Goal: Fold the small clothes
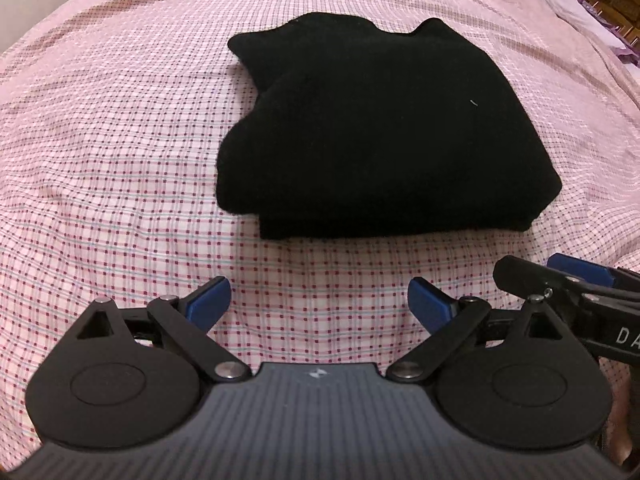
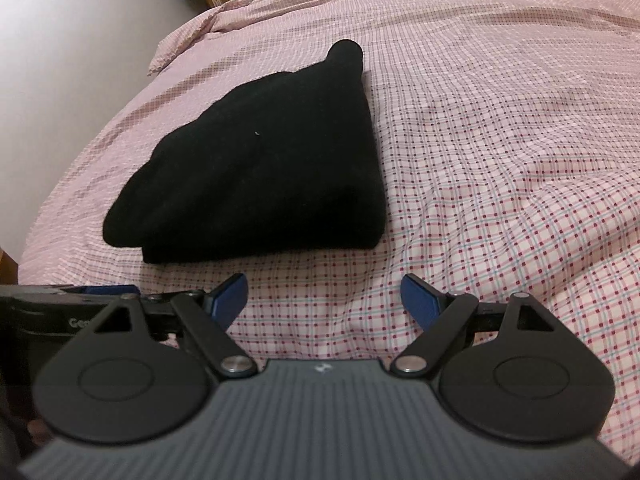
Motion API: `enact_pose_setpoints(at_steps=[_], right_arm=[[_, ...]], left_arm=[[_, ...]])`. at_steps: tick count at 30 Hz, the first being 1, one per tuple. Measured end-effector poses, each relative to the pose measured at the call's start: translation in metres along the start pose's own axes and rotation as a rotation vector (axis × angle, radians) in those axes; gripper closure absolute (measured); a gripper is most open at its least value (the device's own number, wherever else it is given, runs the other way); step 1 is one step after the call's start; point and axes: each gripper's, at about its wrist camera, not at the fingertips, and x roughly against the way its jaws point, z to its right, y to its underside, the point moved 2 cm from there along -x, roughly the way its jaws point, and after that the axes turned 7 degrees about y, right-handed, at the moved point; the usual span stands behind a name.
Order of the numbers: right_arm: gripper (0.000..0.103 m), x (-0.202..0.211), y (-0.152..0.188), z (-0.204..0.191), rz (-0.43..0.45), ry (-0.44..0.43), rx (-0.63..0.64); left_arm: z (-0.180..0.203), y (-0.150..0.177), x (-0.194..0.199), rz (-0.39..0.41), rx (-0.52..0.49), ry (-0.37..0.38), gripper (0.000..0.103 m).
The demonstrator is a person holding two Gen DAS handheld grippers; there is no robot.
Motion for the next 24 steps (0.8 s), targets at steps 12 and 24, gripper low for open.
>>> enact_pose_setpoints(at_steps=[12, 24], right_arm=[[0.018, 0.0011, -0.0003, -0.0003, 0.007, 0.002, 0.002], [0.018, 0.0021, -0.0005, -0.0006, 0.009, 0.002, 0.003]], left_arm=[[-0.0071, 0.0033, -0.0017, 0.003, 0.015, -0.011, 0.006], [-0.0094, 0.0047, -0.0039, -0.001, 0.014, -0.015, 0.006]])
